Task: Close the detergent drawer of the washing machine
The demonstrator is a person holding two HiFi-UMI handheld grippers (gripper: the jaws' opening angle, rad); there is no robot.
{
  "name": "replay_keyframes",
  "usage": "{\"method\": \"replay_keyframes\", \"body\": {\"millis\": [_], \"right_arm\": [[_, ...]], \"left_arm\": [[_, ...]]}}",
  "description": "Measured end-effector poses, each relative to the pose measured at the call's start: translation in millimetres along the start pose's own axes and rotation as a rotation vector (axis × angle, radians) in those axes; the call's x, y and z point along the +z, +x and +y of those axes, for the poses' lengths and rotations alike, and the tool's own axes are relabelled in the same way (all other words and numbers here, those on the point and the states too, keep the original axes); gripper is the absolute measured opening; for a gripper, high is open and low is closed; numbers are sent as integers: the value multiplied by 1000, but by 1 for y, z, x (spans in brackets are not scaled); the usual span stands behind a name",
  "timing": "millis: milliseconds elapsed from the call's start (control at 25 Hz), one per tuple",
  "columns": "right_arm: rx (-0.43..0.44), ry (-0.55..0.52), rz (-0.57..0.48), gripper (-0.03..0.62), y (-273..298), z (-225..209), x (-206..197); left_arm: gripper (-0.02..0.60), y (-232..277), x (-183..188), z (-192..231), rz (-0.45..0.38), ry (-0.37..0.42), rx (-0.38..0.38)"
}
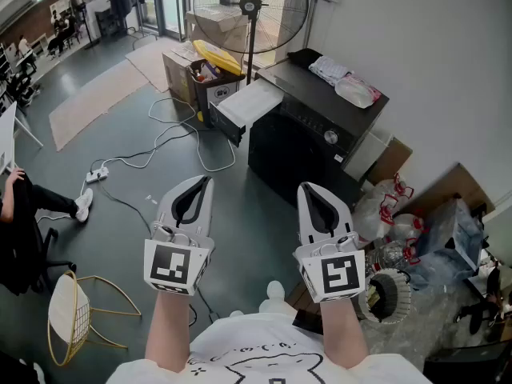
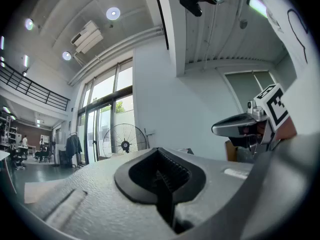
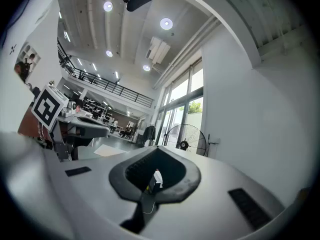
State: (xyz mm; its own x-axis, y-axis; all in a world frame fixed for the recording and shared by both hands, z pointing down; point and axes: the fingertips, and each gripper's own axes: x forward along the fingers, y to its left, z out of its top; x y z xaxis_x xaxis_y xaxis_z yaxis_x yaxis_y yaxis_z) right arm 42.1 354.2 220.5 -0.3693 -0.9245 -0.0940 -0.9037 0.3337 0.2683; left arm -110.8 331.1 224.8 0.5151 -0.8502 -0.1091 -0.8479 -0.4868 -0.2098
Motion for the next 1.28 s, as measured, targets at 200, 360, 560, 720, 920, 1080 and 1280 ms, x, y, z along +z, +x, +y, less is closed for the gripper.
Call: {"method": "replay_keyframes", "body": {"millis": [200,360,560,720,920,1080,1280], "right_arm": [[-11,-16,7,-2,-8,18,1],[-20,-9,7,-2,-7,17,4],[-23,11,-10,-2,7,5,0],[-1,19,-22,-2,28,-8,-6],[45,29,-37,-2,62,-21,-9],[70,39,-37,-2,92,-42,-21],[110,46,-39,-2,132,-71,-34]], "left_arm": [[14,-19,-1,13,-8,-2,5],[14,-18,-4,16,-12,-35,-5],[20,-8,-10,17,-29,-108,-42],[260,13,-24,17,29,-115,-55],[330,39,-29,37,49,-132,3],[330,69,-35,46,48,-121,20],[328,110,-46,55,60,-135,35]]}}
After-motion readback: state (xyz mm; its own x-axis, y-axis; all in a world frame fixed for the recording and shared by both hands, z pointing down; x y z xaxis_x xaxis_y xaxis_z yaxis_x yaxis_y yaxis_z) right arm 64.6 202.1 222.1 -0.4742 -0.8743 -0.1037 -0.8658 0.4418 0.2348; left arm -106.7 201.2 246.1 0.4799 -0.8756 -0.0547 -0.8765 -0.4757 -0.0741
